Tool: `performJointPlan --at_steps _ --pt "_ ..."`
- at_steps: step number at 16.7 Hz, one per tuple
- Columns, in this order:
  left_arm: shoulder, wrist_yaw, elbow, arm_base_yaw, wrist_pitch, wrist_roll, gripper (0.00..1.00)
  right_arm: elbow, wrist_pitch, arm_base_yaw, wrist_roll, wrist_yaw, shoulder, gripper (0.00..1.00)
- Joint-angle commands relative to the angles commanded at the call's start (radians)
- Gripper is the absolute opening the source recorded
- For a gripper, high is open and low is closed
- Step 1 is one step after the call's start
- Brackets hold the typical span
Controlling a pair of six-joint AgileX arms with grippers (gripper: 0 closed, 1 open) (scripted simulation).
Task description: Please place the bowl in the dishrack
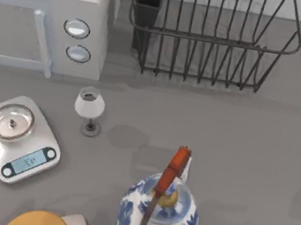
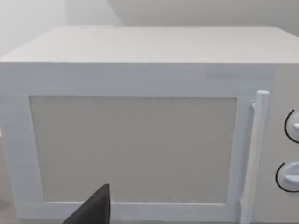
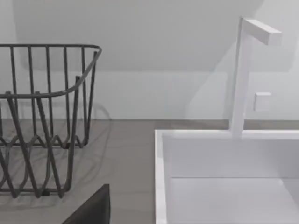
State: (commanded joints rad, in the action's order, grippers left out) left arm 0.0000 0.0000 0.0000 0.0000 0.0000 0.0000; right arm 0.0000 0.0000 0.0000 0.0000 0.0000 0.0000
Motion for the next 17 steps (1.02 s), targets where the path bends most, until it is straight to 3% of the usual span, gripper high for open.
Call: performJointPlan --at_steps 4,8,17 --pt "0.000 0.000 0.000 0.000 0.000 0.000 1.00 0.032 -0.030 -0.018 -0.018 -0.001 0.032 1.00" --pt "0.000 0.000 0.000 0.000 0.000 0.000 1.00 0.208 -0.186 -0.104 -0.105 -0.009 0.221 1.00" --pt "0.000 0.000 0.000 0.000 0.000 0.000 1.00 0.791 -0.761 -0.404 -0.395 -0.042 1.081 1.00"
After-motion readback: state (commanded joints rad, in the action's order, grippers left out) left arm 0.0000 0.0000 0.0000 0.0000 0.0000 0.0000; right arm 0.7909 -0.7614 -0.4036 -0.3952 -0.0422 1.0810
